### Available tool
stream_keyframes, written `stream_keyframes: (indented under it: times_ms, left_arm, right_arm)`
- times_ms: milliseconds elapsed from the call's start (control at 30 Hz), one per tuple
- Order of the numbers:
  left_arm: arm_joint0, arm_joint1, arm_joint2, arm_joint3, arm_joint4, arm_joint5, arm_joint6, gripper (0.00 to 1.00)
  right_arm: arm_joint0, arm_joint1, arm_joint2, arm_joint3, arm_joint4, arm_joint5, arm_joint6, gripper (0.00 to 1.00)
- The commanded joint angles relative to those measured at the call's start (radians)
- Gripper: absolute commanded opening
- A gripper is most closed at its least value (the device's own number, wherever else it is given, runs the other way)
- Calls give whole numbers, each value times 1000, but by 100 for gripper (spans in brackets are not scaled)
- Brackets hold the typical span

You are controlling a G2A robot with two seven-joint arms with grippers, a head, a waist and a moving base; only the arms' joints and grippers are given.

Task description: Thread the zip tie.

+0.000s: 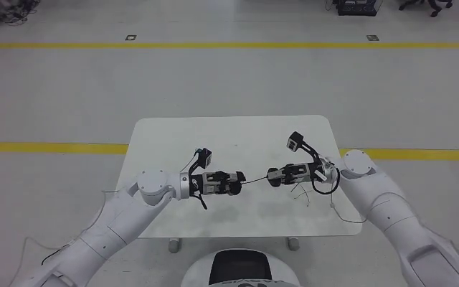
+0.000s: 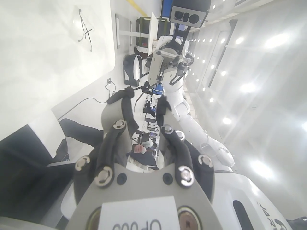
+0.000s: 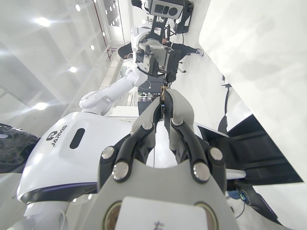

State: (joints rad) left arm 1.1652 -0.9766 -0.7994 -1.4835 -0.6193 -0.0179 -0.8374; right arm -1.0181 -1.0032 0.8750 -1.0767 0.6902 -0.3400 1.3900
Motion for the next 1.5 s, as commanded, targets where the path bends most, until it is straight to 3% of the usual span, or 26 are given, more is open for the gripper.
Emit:
stream_keyframes:
  times_ms: [0, 167, 500, 667, 900, 1467]
  left_arm:
    - [2, -2, 0, -1, -7, -3, 0, 100]
    - [-1, -10, 12, -3, -24, 5, 14, 100]
    - [-1, -10, 13, -2, -23, 5, 15, 100]
    - [14, -21, 18, -14, -40, -18, 110, 100]
    - [5, -42, 41, -15, -65, -38, 168, 100]
    - [9, -53, 52, -27, -54, -31, 173, 100]
  right_arm:
    - [-3, 0, 1, -2, 13, 0, 0, 0]
    - [-6, -1, -9, -11, 41, 0, 0, 0]
    - [5, 2, -18, -8, 26, 0, 0, 0]
    - [-26, 1, 8, -41, 57, 0, -30, 0]
    - [-46, -4, 35, -54, 62, 0, -25, 0]
    - [-82, -7, 54, -109, 32, 18, -77, 0]
